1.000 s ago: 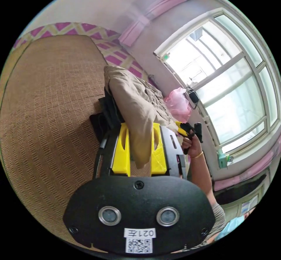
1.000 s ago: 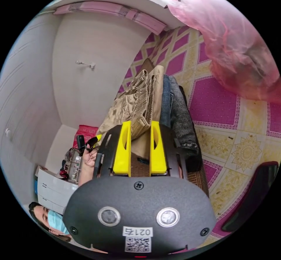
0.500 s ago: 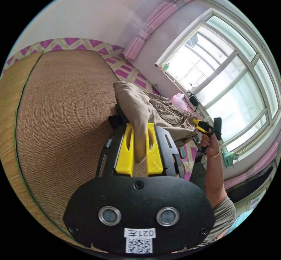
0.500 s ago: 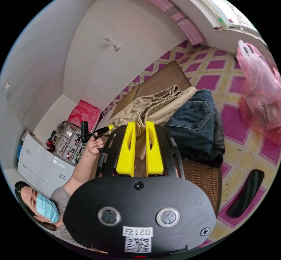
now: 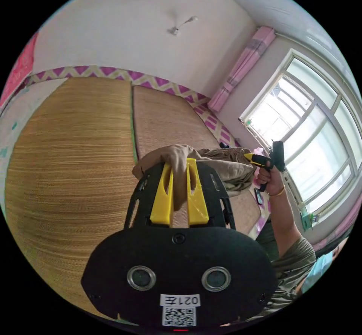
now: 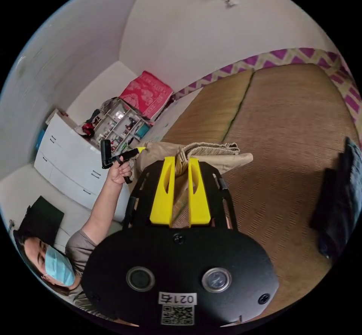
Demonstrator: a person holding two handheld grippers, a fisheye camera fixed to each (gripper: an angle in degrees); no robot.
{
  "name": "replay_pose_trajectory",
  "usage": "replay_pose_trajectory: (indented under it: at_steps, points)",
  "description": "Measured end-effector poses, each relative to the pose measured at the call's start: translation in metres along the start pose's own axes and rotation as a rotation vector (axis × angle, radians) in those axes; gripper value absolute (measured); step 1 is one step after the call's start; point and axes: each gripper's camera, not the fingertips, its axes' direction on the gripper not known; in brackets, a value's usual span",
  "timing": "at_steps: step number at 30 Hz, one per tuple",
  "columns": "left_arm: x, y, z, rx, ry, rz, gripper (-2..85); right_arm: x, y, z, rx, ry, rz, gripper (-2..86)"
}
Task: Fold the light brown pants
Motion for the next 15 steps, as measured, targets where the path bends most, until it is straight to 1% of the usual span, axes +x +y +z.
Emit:
replay_pose_trajectory:
  at_steps: [1,2,3,4,5,6,7,8,9,10,11,12,13,14,15]
  points:
    - [-0.039,0.007,-0.045,0.037,-0.033,-0.022,4.1,-0.011,-0.009,0.022,-0.003,-0.017,-0.014,5.8]
    - [-0.077,0.016,-0.091,0.079,-0.067,-0.035,4.2,-0.034,-0.023,0.062,0.001,-0.049,-0.044,5.8]
    - [-0.095,0.022,-0.114,0.101,-0.084,-0.041,4.2,-0.059,-0.033,0.103,0.007,-0.076,-0.093,5.9]
    - [-0.132,0.037,-0.157,0.144,-0.115,-0.052,4.3,-0.071,-0.035,0.124,0.008,-0.086,-0.116,5.9]
    - [-0.168,0.054,-0.196,0.179,-0.146,-0.064,4.4,-0.095,-0.036,0.167,0.005,-0.098,-0.154,5.9]
    - [-0.186,0.064,-0.213,0.194,-0.161,-0.073,4.5,-0.117,-0.031,0.211,-0.011,-0.097,-0.194,5.9]
    - [-0.226,0.088,-0.245,0.22,-0.188,-0.102,4.8,-0.127,-0.028,0.234,-0.025,-0.096,-0.212,6.0]
    - [-0.27,0.118,-0.271,0.236,-0.21,-0.143,5.1,-0.144,-0.018,0.279,-0.063,-0.088,-0.24,6.0]
    - [-0.293,0.134,-0.281,0.237,-0.218,-0.174,5.3,-0.153,-0.005,0.327,-0.12,-0.076,-0.235,6.1]
    - [-0.344,0.171,-0.297,0.221,-0.228,-0.262,5.8,-0.154,0.001,0.352,-0.163,-0.071,-0.217,6.2]
    - [-0.399,0.212,-0.304,0.177,-0.238,-0.388,6.3,-0.15,0.014,0.403,-0.282,-0.075,-0.165,6.0]
    - [-0.429,0.236,-0.305,0.138,-0.237,-0.476,6.5,-0.139,0.027,0.442,-0.379,-0.096,-0.097,5.4]
    - [-0.49,0.289,-0.302,0.028,-0.203,-0.672,6.9,-0.134,0.033,0.455,-0.411,-0.119,-0.064,4.9]
    - [-0.537,0.343,-0.304,-0.022,-0.141,-0.827,7.2,-0.126,0.042,0.465,-0.419,-0.179,-0.007,3.9]
    - [-0.552,0.365,-0.311,0.028,-0.051,-0.848,7.3,-0.121,0.045,0.46,-0.39,-0.225,0.044,3.0]
